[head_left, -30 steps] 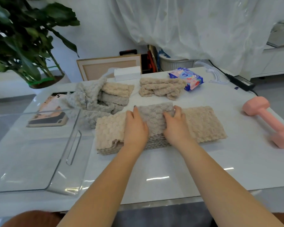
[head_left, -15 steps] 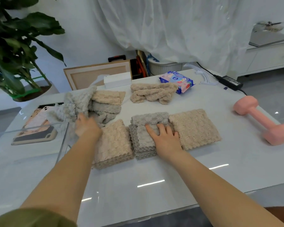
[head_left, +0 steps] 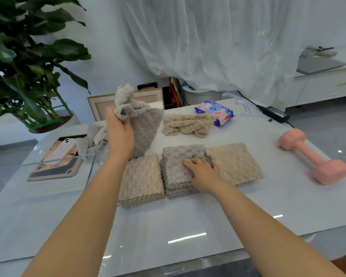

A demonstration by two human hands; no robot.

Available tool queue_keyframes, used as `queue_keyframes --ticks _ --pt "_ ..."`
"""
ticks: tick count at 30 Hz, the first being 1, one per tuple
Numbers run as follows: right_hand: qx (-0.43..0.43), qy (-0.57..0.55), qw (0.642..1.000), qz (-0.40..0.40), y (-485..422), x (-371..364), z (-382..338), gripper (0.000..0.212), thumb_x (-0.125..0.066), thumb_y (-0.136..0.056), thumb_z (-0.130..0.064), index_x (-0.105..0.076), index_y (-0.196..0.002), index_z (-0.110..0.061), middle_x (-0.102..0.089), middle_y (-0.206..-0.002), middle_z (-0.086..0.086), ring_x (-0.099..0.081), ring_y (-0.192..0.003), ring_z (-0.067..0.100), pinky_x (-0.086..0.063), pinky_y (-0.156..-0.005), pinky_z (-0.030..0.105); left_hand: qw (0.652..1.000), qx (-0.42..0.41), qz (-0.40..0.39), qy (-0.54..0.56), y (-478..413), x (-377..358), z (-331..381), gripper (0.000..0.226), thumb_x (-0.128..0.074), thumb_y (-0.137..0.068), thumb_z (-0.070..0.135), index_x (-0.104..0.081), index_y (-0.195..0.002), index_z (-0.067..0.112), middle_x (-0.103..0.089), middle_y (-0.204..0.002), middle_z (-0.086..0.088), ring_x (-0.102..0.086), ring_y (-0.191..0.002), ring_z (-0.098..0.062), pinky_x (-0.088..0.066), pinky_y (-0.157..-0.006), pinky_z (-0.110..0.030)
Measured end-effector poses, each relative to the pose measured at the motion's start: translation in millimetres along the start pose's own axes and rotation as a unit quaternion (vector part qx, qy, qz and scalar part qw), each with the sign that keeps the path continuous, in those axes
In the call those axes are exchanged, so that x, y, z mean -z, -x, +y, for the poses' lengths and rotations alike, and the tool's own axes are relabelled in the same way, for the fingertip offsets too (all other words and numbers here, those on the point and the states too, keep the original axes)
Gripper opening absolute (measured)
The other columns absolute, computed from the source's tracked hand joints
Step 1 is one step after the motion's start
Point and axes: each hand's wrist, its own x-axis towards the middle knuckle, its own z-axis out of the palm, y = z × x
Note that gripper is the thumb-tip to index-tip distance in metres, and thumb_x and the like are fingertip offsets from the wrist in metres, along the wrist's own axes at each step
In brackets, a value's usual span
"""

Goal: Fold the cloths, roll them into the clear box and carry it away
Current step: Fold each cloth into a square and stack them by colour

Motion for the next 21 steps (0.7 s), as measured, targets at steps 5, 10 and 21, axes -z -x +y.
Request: queue_keyframes --ticks 5,10,21 --pt "-0.014 -0.174 0.978 0.112 19.3 23.8 -9.1 0.057 -0.048 -0.083 -0.002 -0.048 -0.132 -0.03 -0.041 -0.14 -0.001 -0.041 -0.128 0.021 -0.02 -0.105 0.037 0.992 0.01 -0.072 0.108 -8.5 13.8 47.1 0.016 -0.047 -0.097 0.018 -0.046 -0.102 0.033 -0.05 -0.098 0.011 -0.053 -0.093 -0.011 -0.048 -0.082 -0.029" --pt "0.046 -0.453 0.885 0.1 43.1 40.1 -22.3 0.048 -0.047 -0.089 -0.002 -0.045 -0.13 -0.027 -0.045 -0.129 -0.003 -0.052 -0.11 0.018 -0.047 -0.087 0.035 0.986 -0.072 -0.14 0.049 -1.6 16.8 70.0 0.011 -0.046 -0.097 0.013 -0.05 -0.103 0.02 -0.05 -0.103 0.003 -0.051 -0.093 -0.012 -0.045 -0.085 -0.034" --pt "0.019 -0.845 0.533 -0.043 61.5 50.0 -33.4 0.014 -0.06 -0.077 -0.022 -0.065 -0.087 -0.013 -0.072 -0.083 0.009 -0.069 -0.075 0.025 -0.055 -0.079 0.037 0.736 0.252 -0.172 0.604 30.8 56.0 114.3 0.051 -0.032 -0.097 0.045 -0.061 -0.123 0.012 -0.064 -0.118 -0.012 -0.058 -0.116 -0.028 -0.047 -0.098 -0.042"
